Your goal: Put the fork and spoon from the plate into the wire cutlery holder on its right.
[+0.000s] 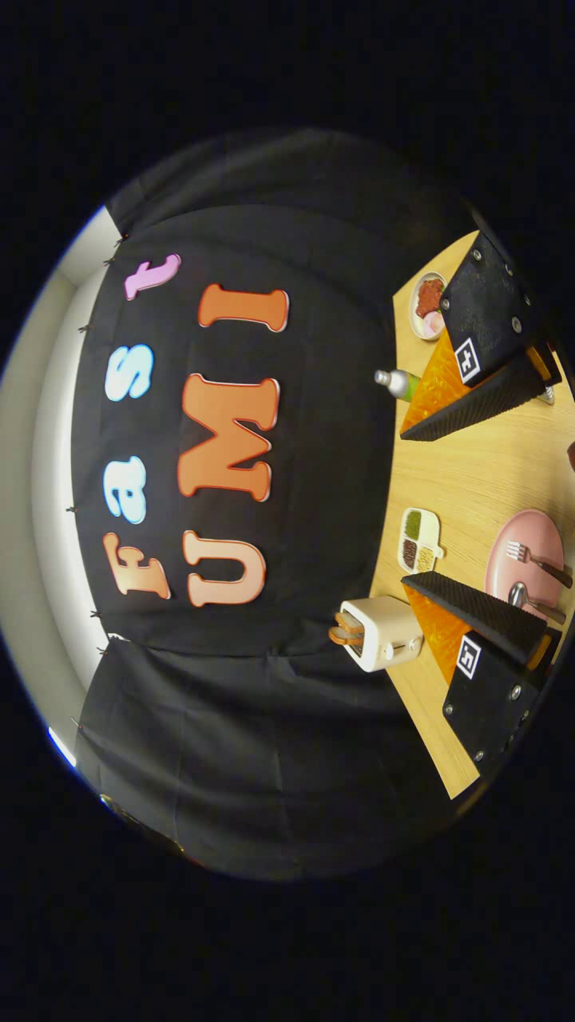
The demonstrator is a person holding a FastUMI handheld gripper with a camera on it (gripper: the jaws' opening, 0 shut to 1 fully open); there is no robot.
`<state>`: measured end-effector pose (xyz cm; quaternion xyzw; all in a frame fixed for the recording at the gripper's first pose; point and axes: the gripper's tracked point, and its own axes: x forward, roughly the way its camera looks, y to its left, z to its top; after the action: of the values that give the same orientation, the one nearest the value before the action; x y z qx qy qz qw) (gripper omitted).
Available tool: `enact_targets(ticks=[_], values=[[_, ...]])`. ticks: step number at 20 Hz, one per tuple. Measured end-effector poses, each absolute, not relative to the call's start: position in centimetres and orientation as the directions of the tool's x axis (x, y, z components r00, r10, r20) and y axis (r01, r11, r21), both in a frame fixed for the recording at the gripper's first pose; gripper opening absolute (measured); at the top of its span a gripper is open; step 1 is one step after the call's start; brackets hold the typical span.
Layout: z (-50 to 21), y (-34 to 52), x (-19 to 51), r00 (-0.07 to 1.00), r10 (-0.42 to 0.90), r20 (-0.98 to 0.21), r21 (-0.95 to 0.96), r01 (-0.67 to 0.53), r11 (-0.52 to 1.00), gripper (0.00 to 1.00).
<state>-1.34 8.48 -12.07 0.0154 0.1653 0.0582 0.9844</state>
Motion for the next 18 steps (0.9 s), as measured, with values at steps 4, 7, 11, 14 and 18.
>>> enact_targets(ticks=[4, 7, 11, 14, 18], values=[[-19.1, 10.2, -2.4, 0.841, 0.143, -0.522, 0.083, -0.117, 0.99, 0.97], [-24.2, 11.4, -4.1, 0.722, 0.16, -0.673, 0.122, -0.105, 0.987, 0.94], [-29.0, 13.0, -6.6, 0.58, 0.174, -0.795, 0.148, -0.093, 0.985, 0.87], [-32.0, 13.7, -7.9, 0.492, 0.165, -0.855, 0.144, -0.081, 0.986, 0.72], [-34.0, 14.4, -9.2, 0.402, 0.142, -0.904, 0.122, -0.075, 0.99, 0.64]])
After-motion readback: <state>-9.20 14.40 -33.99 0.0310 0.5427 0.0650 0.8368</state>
